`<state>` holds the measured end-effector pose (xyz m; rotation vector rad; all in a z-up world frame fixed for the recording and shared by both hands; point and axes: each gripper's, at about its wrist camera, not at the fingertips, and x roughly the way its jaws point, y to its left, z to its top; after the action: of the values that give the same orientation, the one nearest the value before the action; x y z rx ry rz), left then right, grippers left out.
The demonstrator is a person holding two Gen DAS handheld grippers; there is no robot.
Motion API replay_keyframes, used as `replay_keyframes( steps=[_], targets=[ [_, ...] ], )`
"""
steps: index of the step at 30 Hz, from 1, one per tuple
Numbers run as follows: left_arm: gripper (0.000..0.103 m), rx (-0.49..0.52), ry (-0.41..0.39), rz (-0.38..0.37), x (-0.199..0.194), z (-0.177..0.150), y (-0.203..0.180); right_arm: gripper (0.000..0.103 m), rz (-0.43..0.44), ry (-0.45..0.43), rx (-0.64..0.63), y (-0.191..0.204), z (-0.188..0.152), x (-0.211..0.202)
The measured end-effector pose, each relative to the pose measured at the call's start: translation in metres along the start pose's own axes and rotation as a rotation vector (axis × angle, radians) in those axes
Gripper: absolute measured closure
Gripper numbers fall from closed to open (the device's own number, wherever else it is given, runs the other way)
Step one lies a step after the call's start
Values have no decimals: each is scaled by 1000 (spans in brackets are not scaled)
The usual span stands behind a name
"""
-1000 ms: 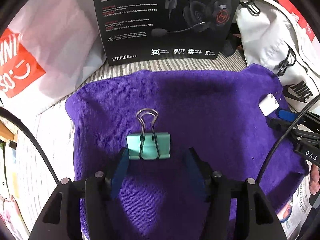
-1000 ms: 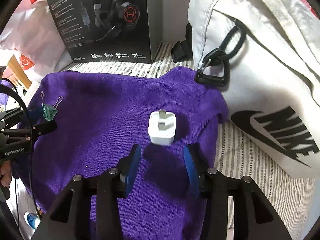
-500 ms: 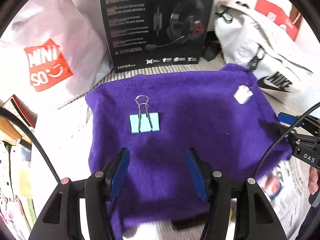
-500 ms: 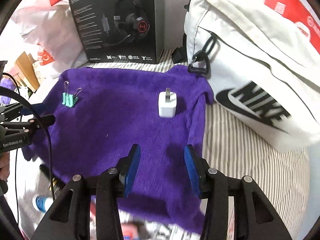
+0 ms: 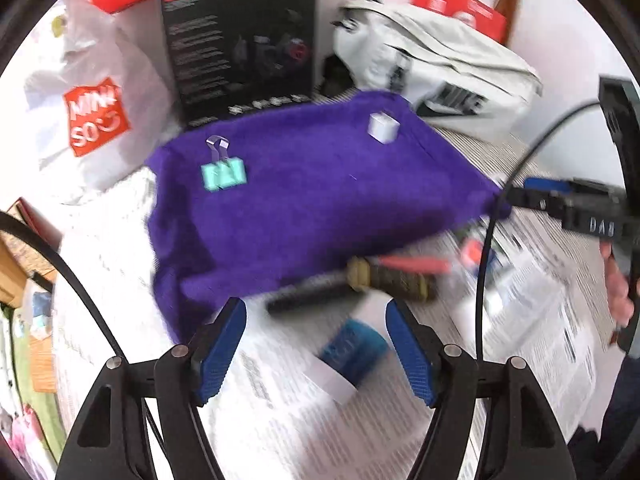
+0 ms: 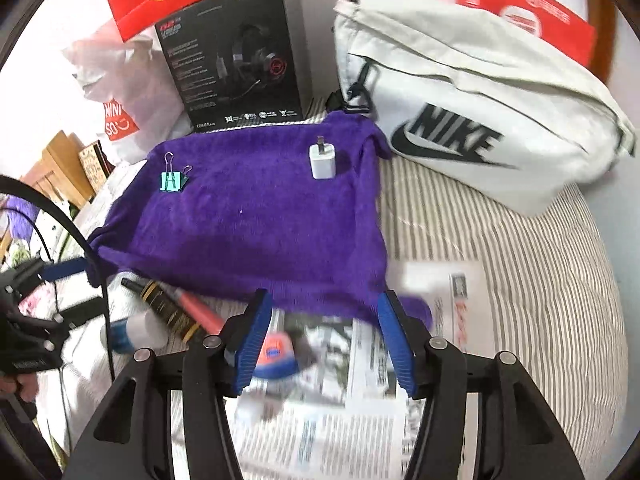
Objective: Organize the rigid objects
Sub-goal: 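Grasp the white-and-blue roll-on bottle with the left tool while the right tool approaches the Vaseline tin, then close the right tool on the orange-lidded Vaseline tin while the left tool lifts the bottle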
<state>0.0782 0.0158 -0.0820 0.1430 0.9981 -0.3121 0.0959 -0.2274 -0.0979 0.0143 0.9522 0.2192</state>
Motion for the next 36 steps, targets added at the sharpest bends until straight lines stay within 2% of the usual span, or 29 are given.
replay_keyframes(
  steps=[2, 6, 11, 13, 14, 18, 21, 29, 33, 36],
  targets=[
    [32, 39, 18, -10, 5, -9, -7, 48, 3, -4, 21, -5, -10, -7],
    [32, 107, 56, 26, 21, -21, -16, 47, 7, -3, 47, -11, -28, -17],
    [32, 146, 84, 3, 39, -23, -23, 47, -7, 20, 56, -18, -43, -16],
    [39, 156, 85, -7, 44, -23, -26, 47, -10, 27, 63, -20, -46, -14],
    [49, 151, 90, -28, 45, -24, -27, 47, -12, 30, 67, -22, -48, -13],
    [63, 103, 88, -54, 38, -29, -23, 47, -15, 43, 81, -28, -52, -10],
    [64, 38, 84, -74, 31, -38, -17, 47, -16, 48, 89, -31, -53, -9],
    [65, 30, 79, -53, 33, -36, -21, 47, 8, 68, 74, -23, -52, 0],
    [67, 65, 74, -20, 35, -35, -28, 47, 24, 72, 62, -19, -52, 4],
    [67, 40, 71, -22, 33, -38, -25, 47, 37, 64, 39, -12, -50, 6]
  ],
)
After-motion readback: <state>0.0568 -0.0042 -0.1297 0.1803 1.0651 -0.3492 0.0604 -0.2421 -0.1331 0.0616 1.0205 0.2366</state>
